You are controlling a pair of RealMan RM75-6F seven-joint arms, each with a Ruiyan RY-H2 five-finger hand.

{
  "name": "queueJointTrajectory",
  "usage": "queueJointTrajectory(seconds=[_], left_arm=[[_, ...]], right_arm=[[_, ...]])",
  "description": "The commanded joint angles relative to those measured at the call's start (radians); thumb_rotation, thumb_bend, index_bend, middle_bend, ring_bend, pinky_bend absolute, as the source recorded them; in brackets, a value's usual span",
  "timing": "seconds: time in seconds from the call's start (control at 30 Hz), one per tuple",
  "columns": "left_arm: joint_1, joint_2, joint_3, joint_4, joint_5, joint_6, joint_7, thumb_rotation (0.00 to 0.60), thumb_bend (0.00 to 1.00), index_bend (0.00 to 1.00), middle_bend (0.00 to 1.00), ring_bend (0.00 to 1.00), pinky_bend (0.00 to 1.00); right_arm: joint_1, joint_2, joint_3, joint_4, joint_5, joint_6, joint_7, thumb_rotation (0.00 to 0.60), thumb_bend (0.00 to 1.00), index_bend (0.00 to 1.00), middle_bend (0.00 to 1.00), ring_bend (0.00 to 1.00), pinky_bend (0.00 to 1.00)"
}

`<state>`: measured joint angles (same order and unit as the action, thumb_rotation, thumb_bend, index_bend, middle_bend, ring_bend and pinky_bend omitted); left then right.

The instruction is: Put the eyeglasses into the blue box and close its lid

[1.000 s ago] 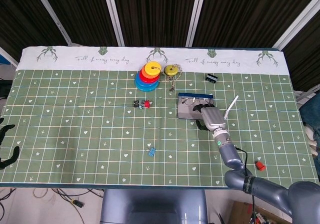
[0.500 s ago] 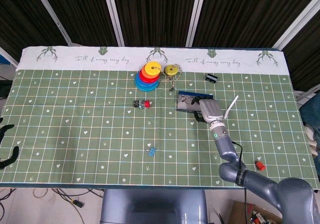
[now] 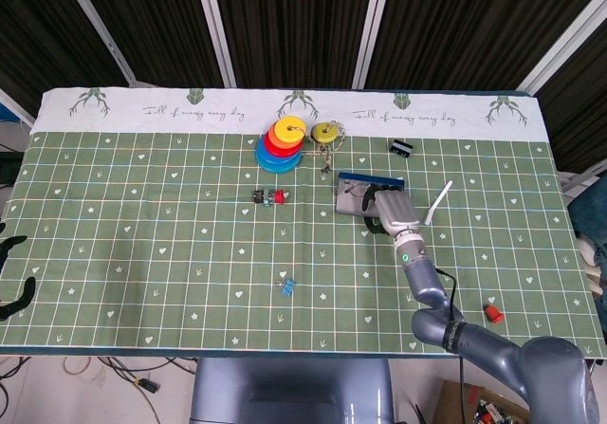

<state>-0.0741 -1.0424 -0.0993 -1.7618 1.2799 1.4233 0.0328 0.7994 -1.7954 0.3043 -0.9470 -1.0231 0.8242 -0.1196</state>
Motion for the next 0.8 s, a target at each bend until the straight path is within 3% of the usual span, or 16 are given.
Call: queueJointTrajectory(seconds=[0.03, 0.5, 0.8], left_arm=[[0.0, 0.0, 0.0, 0.0, -0.001, -0.001, 0.0, 0.6, 0.41, 0.19, 0.02, 0.0, 0.0], [0.0, 0.001, 0.0, -0.001, 0.0, 0.0, -0.001, 0.6, 0.41, 0.2, 0.02, 0.0, 0.0], [0.0, -0.001, 0.002, -0.002, 0.003, 0.001, 0.004, 0.6, 0.41, 0.2, 0.02, 0.0, 0.0]], right_arm=[[0.0, -0.002, 0.0, 0.002, 0.0, 0.0, 0.001, 0.6, 0.47, 0.54, 0.31, 0.28, 0.23], [-0.015, 0.016, 0.023, -0.037, 0.035, -0.041, 0.054, 0.6, 0.56, 0.64, 0.33, 0.29, 0.23], [-0.077, 0.118, -0.019, -0.229, -0.026, 0.031, 0.045, 0.6, 0.57, 0.66, 0.29, 0.26, 0.23]])
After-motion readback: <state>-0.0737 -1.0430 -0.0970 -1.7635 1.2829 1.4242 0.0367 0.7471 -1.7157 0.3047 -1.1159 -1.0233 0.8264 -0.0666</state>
